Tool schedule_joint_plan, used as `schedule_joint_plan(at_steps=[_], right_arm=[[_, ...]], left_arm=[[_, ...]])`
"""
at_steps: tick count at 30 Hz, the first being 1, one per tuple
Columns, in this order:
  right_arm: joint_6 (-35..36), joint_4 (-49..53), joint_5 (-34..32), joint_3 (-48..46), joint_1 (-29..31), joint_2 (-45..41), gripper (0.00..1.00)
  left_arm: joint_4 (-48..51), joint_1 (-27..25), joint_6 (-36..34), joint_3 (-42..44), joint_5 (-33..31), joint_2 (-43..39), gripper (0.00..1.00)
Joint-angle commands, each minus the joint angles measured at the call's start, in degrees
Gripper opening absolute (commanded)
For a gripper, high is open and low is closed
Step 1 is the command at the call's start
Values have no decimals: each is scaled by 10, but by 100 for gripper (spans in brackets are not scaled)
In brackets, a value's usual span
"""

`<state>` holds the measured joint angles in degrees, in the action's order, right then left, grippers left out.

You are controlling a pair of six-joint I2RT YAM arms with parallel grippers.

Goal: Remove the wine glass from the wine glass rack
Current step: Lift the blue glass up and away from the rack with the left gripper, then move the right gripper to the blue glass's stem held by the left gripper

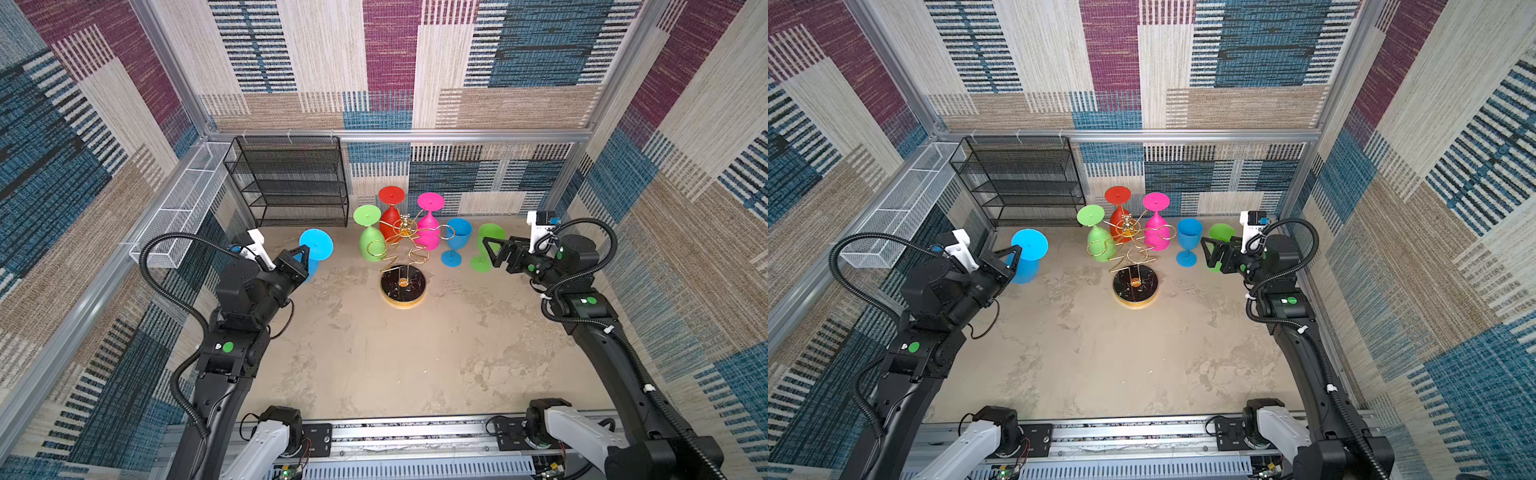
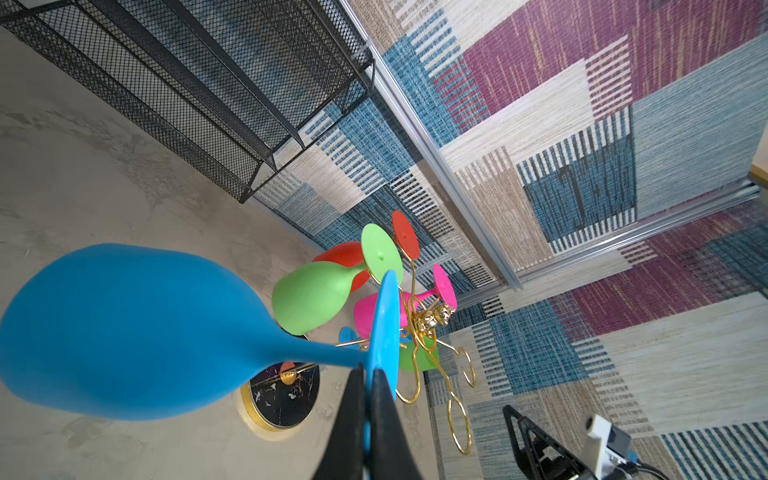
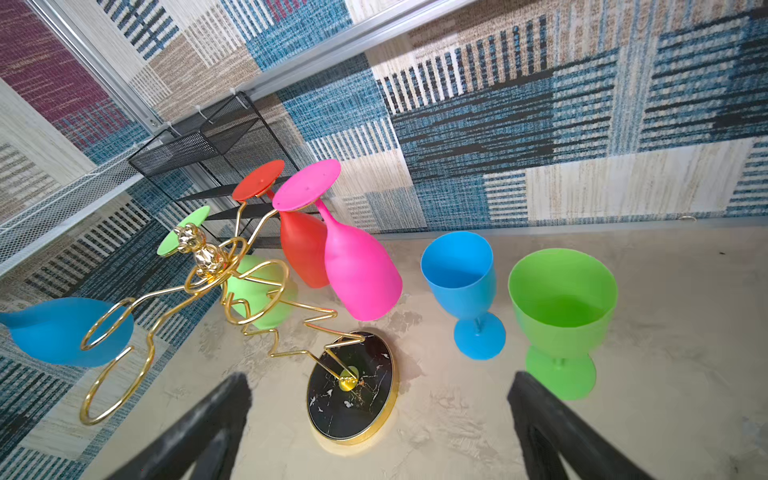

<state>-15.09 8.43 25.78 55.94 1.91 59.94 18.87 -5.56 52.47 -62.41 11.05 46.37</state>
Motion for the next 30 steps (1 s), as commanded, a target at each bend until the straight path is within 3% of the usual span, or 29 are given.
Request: schedule_joint_plan(at_steps=[1,10,16,20,25,30], right_arm=[[4,-19,16,13,0,-5,99],[30,-42,59,44,0,-30,99],[32,-118,113,41,20,-54,99],[80,-138,114,52,70,-58,99],[130,-172,94,57,155,-55,99],[187,-174,73,79,230,-22,99]], left_arm=[[-9,45,38,-17,113,-3,0],[-30,102,80,-107,268,13,0],[16,110,52,-223,338,35,0],[-1,110,66,-238,369,45,0],[-109,110,153,-210,422,63,0],[-138,109,176,-221,428,81,0]])
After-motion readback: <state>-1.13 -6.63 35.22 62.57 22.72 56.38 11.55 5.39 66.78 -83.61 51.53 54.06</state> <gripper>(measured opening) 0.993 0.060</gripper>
